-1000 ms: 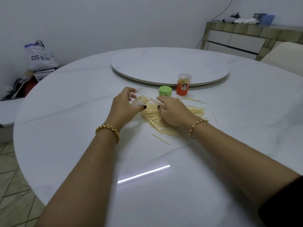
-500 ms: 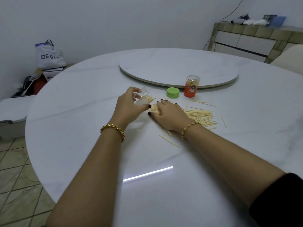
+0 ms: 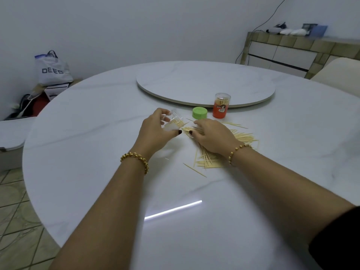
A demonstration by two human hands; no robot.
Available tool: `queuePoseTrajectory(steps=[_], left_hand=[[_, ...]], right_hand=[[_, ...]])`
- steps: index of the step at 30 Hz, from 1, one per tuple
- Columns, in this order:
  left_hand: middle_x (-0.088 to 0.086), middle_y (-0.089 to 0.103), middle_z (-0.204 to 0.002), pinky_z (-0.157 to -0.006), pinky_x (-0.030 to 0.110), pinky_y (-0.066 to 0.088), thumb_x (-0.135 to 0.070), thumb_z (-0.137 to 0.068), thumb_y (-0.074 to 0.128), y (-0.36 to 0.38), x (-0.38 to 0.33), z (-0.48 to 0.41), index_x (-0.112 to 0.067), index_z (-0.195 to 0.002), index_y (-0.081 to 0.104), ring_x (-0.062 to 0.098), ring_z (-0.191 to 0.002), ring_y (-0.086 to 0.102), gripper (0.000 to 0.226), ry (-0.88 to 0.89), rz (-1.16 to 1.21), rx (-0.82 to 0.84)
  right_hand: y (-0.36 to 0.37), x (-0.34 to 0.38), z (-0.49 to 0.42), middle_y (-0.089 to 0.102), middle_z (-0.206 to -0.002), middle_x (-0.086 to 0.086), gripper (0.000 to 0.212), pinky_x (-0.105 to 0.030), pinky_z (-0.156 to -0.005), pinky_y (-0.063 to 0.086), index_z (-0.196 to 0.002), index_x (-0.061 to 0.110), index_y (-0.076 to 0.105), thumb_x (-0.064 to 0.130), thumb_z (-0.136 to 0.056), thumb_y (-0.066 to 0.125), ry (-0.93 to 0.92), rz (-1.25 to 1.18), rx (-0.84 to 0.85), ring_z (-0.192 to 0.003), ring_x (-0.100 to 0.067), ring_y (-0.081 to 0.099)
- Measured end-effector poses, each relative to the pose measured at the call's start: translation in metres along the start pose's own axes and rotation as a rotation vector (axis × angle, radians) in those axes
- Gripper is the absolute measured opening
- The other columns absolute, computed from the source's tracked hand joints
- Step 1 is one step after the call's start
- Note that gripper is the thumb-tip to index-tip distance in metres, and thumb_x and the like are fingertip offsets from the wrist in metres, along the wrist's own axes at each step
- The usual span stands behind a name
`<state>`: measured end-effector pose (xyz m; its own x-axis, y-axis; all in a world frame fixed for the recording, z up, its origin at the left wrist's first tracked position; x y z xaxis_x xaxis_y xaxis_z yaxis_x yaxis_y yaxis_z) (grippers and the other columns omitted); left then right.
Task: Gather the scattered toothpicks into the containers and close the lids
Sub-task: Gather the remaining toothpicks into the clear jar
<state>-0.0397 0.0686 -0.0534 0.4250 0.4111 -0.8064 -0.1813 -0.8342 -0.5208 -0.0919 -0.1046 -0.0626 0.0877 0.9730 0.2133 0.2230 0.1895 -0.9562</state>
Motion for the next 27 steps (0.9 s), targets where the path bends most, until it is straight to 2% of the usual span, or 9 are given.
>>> queuePoseTrajectory(steps=[4,6,8,14,16,18,21,24,27], left_hand=[[-0.006,0.058,-0.109,-0.075,0.019,0.041,-0.025,-0.076,0.079,0.0,0.0,0.0,-0.028,-0.109,0.047,0.011,-0.102,0.052,0.047,0.006,0.011,0.002],[-0.006,0.059,-0.109,-0.073,0.017,0.041,-0.025,-0.076,0.079,0.0,0.0,0.0,-0.028,-0.109,0.047,0.011,-0.103,0.053,0.046,0.009,0.015,0.001],[-0.006,0.059,-0.109,-0.076,0.02,0.042,-0.025,-0.076,0.079,0.002,0.001,-0.001,-0.028,-0.108,0.047,0.011,-0.103,0.053,0.046,0.009,0.014,0.004],[-0.006,0.059,-0.11,-0.077,0.02,0.041,-0.026,-0.075,0.08,0.007,-0.001,0.0,-0.024,-0.114,0.05,0.011,-0.103,0.053,0.05,0.022,0.0,0.021],[-0.005,0.059,-0.111,-0.078,0.02,0.04,-0.028,-0.075,0.08,0.011,-0.004,0.002,-0.021,-0.119,0.051,0.011,-0.104,0.053,0.053,0.04,-0.015,0.04],[-0.005,0.06,-0.112,-0.081,0.023,0.041,-0.029,-0.074,0.08,0.016,-0.007,0.005,-0.02,-0.12,0.051,0.012,-0.105,0.054,0.055,0.062,-0.038,0.058],[-0.005,0.059,-0.112,-0.083,0.024,0.042,-0.031,-0.074,0.08,0.021,-0.01,0.007,-0.022,-0.12,0.051,0.012,-0.106,0.054,0.055,0.084,-0.059,0.079],[-0.005,0.059,-0.113,-0.084,0.025,0.043,-0.032,-0.074,0.08,0.024,-0.012,0.009,-0.022,-0.12,0.051,0.012,-0.106,0.053,0.056,0.097,-0.068,0.09],[-0.005,0.059,-0.113,-0.083,0.024,0.043,-0.031,-0.074,0.08,0.025,-0.014,0.01,-0.022,-0.12,0.051,0.013,-0.106,0.054,0.055,0.109,-0.059,0.086]], right_hand=[[0.003,0.005,-0.014,0.056,-0.128,-0.006,0.04,-0.035,-0.091,0.038,-0.126,0.012,0.051,0.038,-0.098,0.039,-0.022,0.0,0.097,-0.114,-0.024,0.052],[0.005,0.006,-0.018,0.057,-0.107,-0.007,0.031,-0.034,-0.075,0.036,-0.102,0.012,0.051,0.039,-0.1,0.036,-0.024,-0.024,0.134,-0.097,-0.023,0.052],[0.008,0.005,-0.018,0.049,-0.088,-0.002,0.029,-0.031,-0.067,0.029,-0.088,0.014,0.045,0.037,-0.101,0.033,-0.019,-0.034,0.145,-0.082,-0.021,0.048],[-0.001,-0.009,-0.001,0.053,-0.066,0.003,0.031,-0.03,-0.051,0.027,-0.083,0.015,0.056,0.031,-0.1,0.036,-0.057,-0.023,0.067,-0.067,-0.019,0.05],[-0.007,-0.015,0.008,0.061,-0.07,0.002,0.028,-0.031,-0.055,0.036,-0.092,0.018,0.066,0.03,-0.098,0.041,-0.062,-0.037,0.041,-0.068,-0.017,0.053],[-0.012,-0.021,0.017,0.069,-0.087,0.002,0.027,-0.029,-0.066,0.043,-0.109,0.022,0.069,0.028,-0.096,0.045,-0.049,-0.065,0.01,-0.075,-0.013,0.057],[-0.02,-0.034,0.025,0.068,-0.101,0.006,0.028,-0.023,-0.075,0.039,-0.118,0.023,0.066,0.026,-0.095,0.049,-0.009,-0.15,-0.054,-0.079,-0.004,0.056],[-0.026,-0.055,0.025,0.065,-0.122,-0.002,0.03,-0.024,-0.088,0.039,-0.122,0.022,0.063,0.023,-0.095,0.049,0.058,-0.191,-0.122,-0.108,-0.018,0.058],[-0.029,-0.071,0.022,0.058,-0.13,-0.01,0.035,-0.033,-0.096,0.04,-0.131,0.015,0.054,0.023,-0.099,0.042,0.16,-0.119,-0.023,-0.117,-0.027,0.052]])
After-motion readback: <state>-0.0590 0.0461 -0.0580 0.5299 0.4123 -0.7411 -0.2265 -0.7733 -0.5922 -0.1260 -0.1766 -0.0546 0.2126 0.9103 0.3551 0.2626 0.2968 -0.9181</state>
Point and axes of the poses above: each hand's wrist, its own z-axis away from the middle knuckle, its own y-axis out of the palm, x = y × z, the point moved 2 cm from there along -z, towards the middle knuckle
